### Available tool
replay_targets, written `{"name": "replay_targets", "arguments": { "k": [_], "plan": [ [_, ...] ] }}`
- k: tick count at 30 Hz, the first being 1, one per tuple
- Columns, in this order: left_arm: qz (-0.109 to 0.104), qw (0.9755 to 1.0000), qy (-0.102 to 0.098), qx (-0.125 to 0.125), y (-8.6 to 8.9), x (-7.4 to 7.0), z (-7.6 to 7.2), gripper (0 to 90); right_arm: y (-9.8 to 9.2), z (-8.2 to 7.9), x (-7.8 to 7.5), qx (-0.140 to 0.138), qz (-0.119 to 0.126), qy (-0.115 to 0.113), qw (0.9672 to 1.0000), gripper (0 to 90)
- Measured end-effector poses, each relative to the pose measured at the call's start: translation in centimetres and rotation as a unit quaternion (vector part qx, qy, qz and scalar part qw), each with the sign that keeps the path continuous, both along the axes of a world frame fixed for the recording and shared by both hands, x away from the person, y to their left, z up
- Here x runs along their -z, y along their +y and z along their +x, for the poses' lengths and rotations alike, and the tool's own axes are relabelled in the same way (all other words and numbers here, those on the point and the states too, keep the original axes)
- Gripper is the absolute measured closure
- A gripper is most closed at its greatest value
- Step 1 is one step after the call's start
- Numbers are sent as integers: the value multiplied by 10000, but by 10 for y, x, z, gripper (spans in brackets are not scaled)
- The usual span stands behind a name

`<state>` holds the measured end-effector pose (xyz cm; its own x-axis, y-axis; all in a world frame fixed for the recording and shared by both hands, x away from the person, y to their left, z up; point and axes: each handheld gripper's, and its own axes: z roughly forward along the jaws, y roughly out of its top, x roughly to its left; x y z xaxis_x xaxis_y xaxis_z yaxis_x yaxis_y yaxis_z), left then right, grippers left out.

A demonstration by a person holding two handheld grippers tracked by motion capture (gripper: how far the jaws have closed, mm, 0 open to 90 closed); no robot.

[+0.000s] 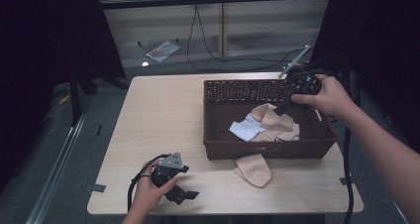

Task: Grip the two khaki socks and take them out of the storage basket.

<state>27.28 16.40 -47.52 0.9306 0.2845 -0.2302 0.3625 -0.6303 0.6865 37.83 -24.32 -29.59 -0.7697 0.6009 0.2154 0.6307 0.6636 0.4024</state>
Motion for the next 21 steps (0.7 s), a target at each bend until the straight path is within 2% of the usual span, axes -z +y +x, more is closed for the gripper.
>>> {"name": "replay_targets", "arguments": {
  "k": [10,12,21],
  "plan": [
    [31,10000,-3,-12,0,-1,0,32,-2,-11,-17,-175,138,-4,9998,877],
    [-21,10000,-2,-21,-1,1,0,32,-2,-13,-19,-213,171,-17,9996,877],
    [9,10000,-8,-19,-1,0,-1,31,-1,-25,-25,-399,261,18,9989,876]
  ]
}}
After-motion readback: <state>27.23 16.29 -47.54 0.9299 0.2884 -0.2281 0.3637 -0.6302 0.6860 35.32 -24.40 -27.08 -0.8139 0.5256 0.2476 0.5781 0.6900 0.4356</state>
